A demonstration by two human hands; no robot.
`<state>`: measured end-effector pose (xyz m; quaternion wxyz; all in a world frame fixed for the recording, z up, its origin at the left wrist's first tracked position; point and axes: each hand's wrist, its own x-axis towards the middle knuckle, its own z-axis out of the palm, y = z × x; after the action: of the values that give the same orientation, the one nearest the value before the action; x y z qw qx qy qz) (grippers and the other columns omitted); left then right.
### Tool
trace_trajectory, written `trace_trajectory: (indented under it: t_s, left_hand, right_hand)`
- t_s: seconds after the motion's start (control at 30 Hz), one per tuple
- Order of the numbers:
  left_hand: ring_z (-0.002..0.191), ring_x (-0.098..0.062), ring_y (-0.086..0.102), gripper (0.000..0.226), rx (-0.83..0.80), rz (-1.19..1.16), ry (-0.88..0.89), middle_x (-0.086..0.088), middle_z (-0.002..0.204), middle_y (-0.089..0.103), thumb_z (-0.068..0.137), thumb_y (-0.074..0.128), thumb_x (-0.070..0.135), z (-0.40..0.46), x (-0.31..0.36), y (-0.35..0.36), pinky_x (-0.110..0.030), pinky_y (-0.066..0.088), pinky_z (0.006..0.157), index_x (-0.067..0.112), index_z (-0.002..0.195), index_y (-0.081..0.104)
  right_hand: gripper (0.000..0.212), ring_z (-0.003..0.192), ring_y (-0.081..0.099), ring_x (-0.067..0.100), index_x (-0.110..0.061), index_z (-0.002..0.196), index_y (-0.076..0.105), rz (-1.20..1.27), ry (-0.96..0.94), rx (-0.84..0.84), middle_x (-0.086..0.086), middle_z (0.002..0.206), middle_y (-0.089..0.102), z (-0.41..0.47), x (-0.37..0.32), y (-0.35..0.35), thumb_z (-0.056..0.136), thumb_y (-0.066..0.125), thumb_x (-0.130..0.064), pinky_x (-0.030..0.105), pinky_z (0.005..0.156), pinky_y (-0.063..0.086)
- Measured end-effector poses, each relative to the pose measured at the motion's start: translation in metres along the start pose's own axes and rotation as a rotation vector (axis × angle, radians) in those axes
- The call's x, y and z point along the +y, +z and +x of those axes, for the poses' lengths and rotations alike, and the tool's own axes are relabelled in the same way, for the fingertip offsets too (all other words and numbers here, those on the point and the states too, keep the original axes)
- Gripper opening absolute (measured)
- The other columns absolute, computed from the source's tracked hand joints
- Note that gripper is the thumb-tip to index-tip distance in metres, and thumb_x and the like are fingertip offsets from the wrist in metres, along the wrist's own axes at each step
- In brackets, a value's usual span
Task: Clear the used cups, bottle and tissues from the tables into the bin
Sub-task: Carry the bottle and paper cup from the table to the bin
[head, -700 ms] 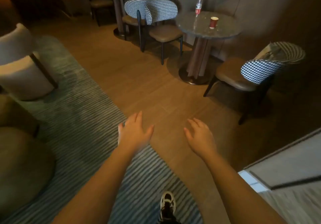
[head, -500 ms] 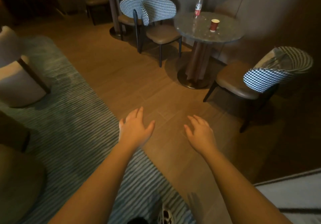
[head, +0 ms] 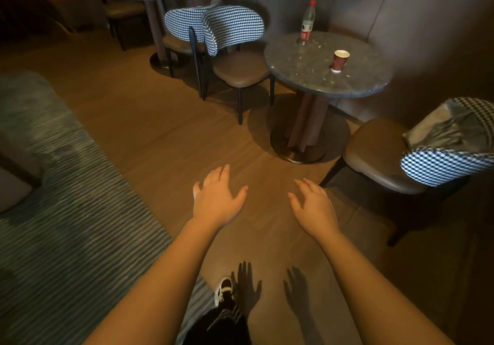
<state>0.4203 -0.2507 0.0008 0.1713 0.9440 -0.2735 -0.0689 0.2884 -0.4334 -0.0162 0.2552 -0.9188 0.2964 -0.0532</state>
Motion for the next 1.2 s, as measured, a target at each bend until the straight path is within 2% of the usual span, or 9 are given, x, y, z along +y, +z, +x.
trace_trajectory:
  t_s: [0.2, 0.47, 0.83, 0.93, 1.0, 1.2]
  left_hand:
    - [0.142, -0.020, 0.020, 0.076, -0.046, 0.012, 0.108, -0.003, 0.155, 0.024, 0.089, 0.035, 0.061, 0.160, -0.006, -0.024, -0.051, 0.016, 0.113, 0.019, 0.150, 0.019]
    - [0.141, -0.019, 0.020, 0.074, -0.042, -0.031, 0.217, -0.003, 0.154, 0.026, 0.089, 0.037, 0.060, 0.331, 0.014, -0.029, -0.050, 0.017, 0.112, 0.020, 0.149, 0.019]
    - [0.142, -0.020, 0.019, 0.075, -0.106, -0.007, 0.302, -0.004, 0.156, 0.023, 0.090, 0.039, 0.058, 0.604, 0.087, 0.005, -0.051, 0.018, 0.112, 0.020, 0.150, 0.018]
    - [0.142, -0.020, 0.019, 0.074, -0.124, -0.001, 0.333, -0.004, 0.155, 0.024, 0.090, 0.039, 0.058, 0.677, 0.115, 0.009, -0.051, 0.017, 0.112, 0.019, 0.150, 0.018]
    - [0.142, -0.020, 0.020, 0.074, -0.126, -0.001, 0.354, -0.004, 0.154, 0.026, 0.089, 0.040, 0.057, 0.717, 0.132, 0.013, -0.051, 0.018, 0.111, 0.018, 0.149, 0.020]
    - [0.142, -0.021, 0.019, 0.073, -0.208, -0.019, 0.417, -0.003, 0.154, 0.025, 0.090, 0.040, 0.057, 0.808, 0.168, 0.030, -0.053, 0.016, 0.112, 0.019, 0.149, 0.018]
  right_hand:
    - [0.049, 0.134, 0.035, 0.024, -0.017, 0.139, 0.044, -0.020, 0.078, 0.068, 0.006, 0.146, 0.042, 0.141, -0.027, -0.009, 0.094, 0.047, -0.037, 0.038, 0.110, 0.031]
    - [0.047, 0.135, 0.034, 0.023, -0.020, 0.138, 0.045, 0.016, 0.170, 0.135, 0.005, 0.147, 0.040, 0.290, -0.030, -0.018, 0.094, 0.047, -0.038, 0.040, 0.110, 0.032]
    - [0.045, 0.129, 0.042, 0.027, -0.016, 0.134, 0.049, 0.049, 0.204, 0.215, 0.008, 0.141, 0.047, 0.544, 0.025, -0.036, 0.092, 0.051, -0.032, 0.039, 0.106, 0.037]
    - [0.046, 0.133, 0.038, 0.028, -0.011, 0.134, 0.049, 0.080, 0.254, 0.219, 0.012, 0.143, 0.044, 0.613, 0.041, -0.056, 0.092, 0.053, -0.028, 0.038, 0.110, 0.030]
    - [0.048, 0.136, 0.034, 0.028, -0.011, 0.137, 0.046, 0.095, 0.296, 0.203, 0.012, 0.146, 0.040, 0.650, 0.050, -0.067, 0.093, 0.052, -0.029, 0.037, 0.112, 0.027]
    - [0.047, 0.134, 0.037, 0.028, -0.013, 0.137, 0.045, 0.078, 0.363, 0.245, 0.011, 0.145, 0.042, 0.721, 0.073, -0.087, 0.093, 0.051, -0.031, 0.038, 0.110, 0.028]
